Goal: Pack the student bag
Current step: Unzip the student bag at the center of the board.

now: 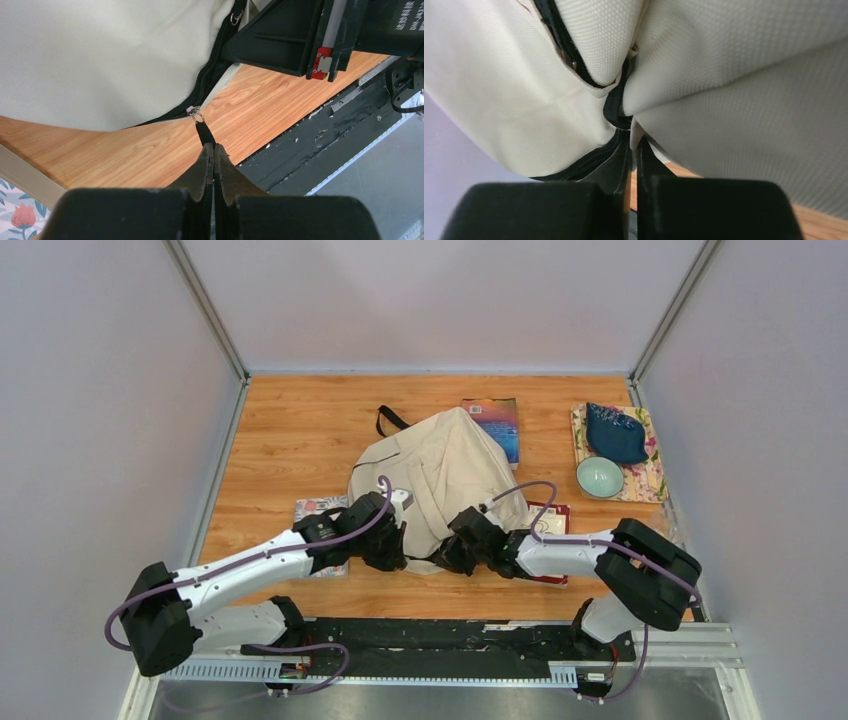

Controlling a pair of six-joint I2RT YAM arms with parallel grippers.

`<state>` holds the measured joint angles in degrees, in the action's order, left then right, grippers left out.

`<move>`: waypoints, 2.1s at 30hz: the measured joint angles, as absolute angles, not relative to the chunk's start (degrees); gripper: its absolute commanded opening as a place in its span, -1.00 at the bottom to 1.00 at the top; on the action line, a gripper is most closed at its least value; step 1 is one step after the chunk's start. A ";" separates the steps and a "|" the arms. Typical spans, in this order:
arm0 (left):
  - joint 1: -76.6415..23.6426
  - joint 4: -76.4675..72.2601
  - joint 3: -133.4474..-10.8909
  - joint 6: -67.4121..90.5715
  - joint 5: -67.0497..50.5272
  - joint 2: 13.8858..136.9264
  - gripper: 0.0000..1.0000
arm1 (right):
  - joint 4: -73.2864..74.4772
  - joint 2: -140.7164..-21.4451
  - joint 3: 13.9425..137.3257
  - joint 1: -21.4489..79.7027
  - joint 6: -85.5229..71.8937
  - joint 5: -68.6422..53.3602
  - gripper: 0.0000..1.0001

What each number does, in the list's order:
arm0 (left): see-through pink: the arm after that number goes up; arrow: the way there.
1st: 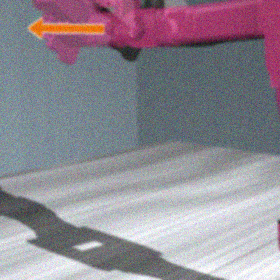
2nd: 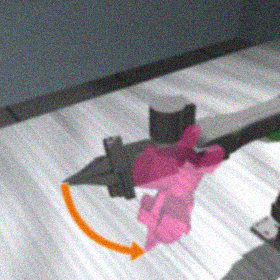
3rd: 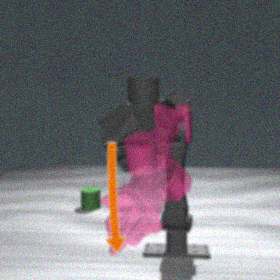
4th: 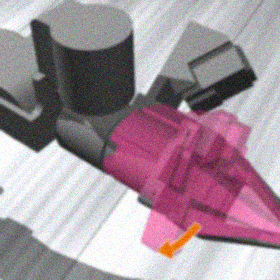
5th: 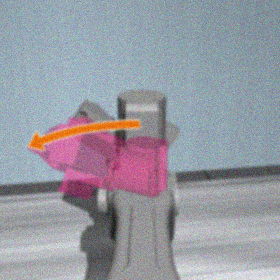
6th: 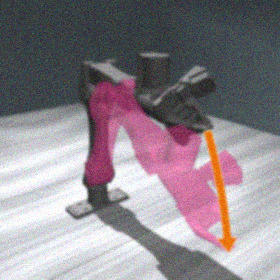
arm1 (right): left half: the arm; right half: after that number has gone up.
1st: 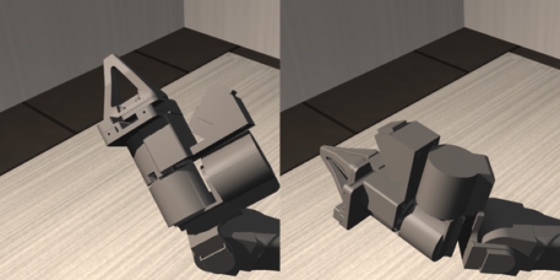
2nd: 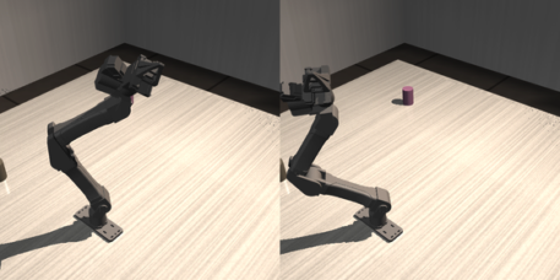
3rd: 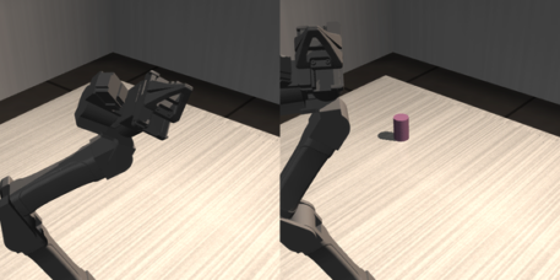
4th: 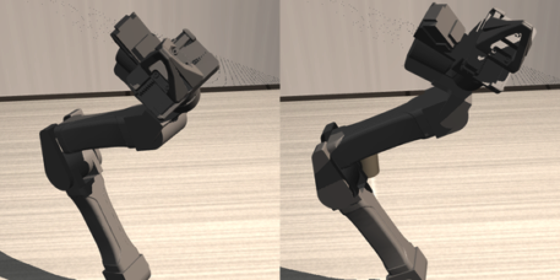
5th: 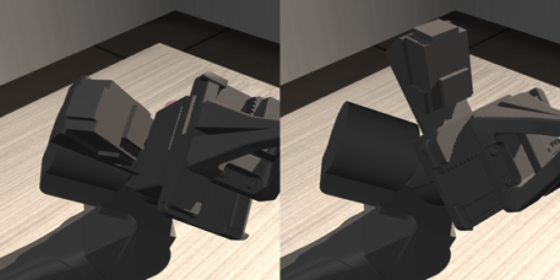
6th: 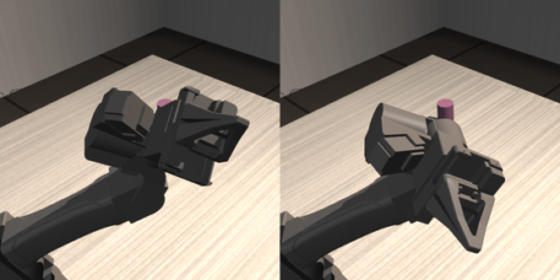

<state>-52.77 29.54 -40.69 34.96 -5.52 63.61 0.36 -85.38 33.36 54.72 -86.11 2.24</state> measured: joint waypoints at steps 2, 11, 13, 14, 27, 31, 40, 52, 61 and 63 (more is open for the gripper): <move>-52.77 29.56 -40.69 34.74 -4.91 63.18 -1.00 | -0.01 -86.56 33.74 54.74 -85.12 1.87 -1.00; -52.82 34.37 -40.71 34.13 2.39 60.51 -1.00 | 6.98 -82.65 37.34 55.13 -75.42 5.23 -1.00; -52.84 35.73 -40.73 34.15 5.74 59.68 -1.00 | 10.81 -79.00 39.35 55.29 -70.89 7.68 -1.00; -52.86 36.42 -40.77 34.17 7.49 59.16 -1.00 | 11.90 -77.43 40.14 55.33 -69.06 8.78 -1.00; -49.89 43.92 -41.69 34.46 22.02 56.53 -1.00 | 22.90 -63.86 40.42 51.75 -44.62 18.50 -1.00; -49.84 43.11 -41.56 34.59 21.69 56.53 -1.00 | 23.33 -60.07 39.38 43.00 -39.94 14.90 -1.00; -49.78 38.44 -37.89 34.50 13.50 55.90 -1.00 | 23.20 -65.82 41.56 30.87 -33.12 2.04 -1.00; -49.84 35.38 -36.80 35.81 6.85 56.31 -1.00 | 30.44 -64.29 41.85 30.63 -39.86 1.23 0.60; -49.89 34.13 -36.80 36.07 5.06 56.58 -1.00 | 29.63 -38.33 32.93 31.53 -55.92 -0.78 0.56; -49.89 34.02 -36.80 36.05 4.86 56.60 -1.00 | 26.89 -35.27 28.12 34.15 -60.90 -1.83 0.56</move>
